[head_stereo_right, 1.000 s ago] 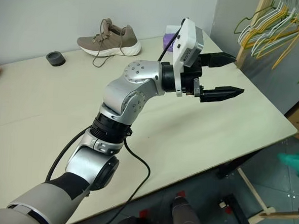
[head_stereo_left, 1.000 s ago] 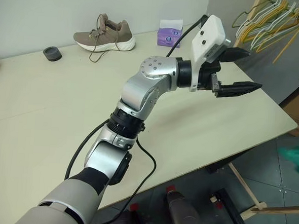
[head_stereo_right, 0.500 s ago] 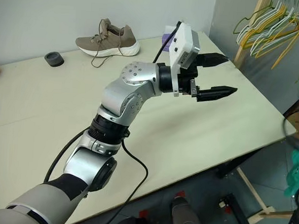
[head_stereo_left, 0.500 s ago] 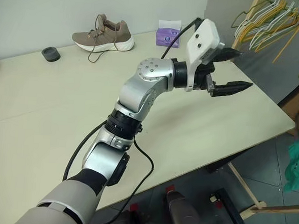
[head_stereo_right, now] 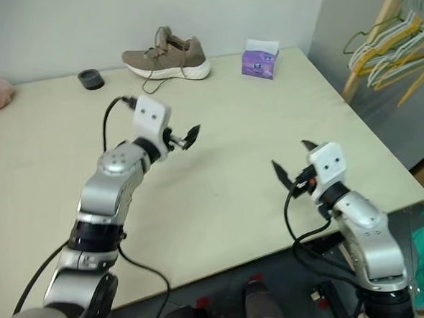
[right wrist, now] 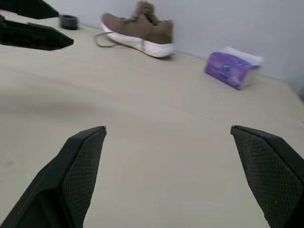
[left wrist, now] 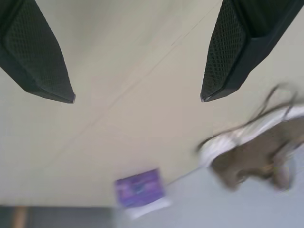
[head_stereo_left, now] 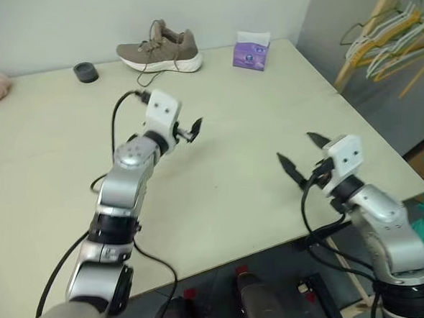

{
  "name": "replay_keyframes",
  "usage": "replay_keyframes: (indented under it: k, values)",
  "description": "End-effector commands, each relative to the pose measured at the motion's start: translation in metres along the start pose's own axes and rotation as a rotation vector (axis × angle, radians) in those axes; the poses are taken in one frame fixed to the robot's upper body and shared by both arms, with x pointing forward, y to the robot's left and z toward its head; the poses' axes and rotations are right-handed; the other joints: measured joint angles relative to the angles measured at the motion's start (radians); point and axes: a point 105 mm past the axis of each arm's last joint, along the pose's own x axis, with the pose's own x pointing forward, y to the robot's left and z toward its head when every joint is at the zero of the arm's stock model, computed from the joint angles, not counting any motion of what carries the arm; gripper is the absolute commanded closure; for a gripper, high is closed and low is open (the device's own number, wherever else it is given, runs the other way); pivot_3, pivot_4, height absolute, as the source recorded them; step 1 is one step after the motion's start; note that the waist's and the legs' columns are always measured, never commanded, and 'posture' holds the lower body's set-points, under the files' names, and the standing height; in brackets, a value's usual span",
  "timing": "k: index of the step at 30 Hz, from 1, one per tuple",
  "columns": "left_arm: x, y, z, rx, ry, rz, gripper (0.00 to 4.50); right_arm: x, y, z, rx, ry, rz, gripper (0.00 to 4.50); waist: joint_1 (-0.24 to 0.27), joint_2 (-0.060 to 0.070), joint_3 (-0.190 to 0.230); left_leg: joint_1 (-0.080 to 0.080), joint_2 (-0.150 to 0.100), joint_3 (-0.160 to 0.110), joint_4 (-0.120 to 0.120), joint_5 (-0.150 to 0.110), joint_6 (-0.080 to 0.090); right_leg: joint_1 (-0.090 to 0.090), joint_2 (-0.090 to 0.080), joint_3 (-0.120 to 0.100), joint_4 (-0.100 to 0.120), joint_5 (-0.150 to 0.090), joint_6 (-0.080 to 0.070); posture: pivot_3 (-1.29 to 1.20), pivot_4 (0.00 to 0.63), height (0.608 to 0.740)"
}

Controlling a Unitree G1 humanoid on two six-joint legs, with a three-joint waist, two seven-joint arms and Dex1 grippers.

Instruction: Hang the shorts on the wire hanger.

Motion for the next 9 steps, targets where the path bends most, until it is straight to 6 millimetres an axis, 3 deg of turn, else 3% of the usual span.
replay_keyframes:
  k: [1,6,9]
  values:
    - [-0.019,0.018,-0.014,-0.022,0.027,0.173,0.0,0.012,0.018,-0.008,0.012,-0.035,0.043,0.02,0.034,-0.001,0.0,0.0,0.0,0.0,0.0,0.0,0.0,0.0,0.0,0.0,0.0,0.001,-0.001,-0.14,0.143,0.74]
    - [-0.041,0.033,-0.052,-0.128,0.104,0.341,0.0,0.031,0.024,-0.022,0.092,-0.047,0.067,0.02,0.111,-0.006,-0.004,-0.001,0.0,0.0,0.002,0.0,0.0,0.0,-0.001,-0.002,0.0,0.004,-0.004,-0.09,0.137,0.74]
    - [-0.047,0.04,-0.06,-0.153,0.117,0.379,0.0,0.04,0.02,-0.021,0.125,-0.072,0.06,0.02,0.133,-0.01,-0.006,0.0,0.0,0.0,0.002,0.0,0.0,0.0,-0.001,-0.002,0.0,0.006,-0.005,-0.07,0.143,0.74]
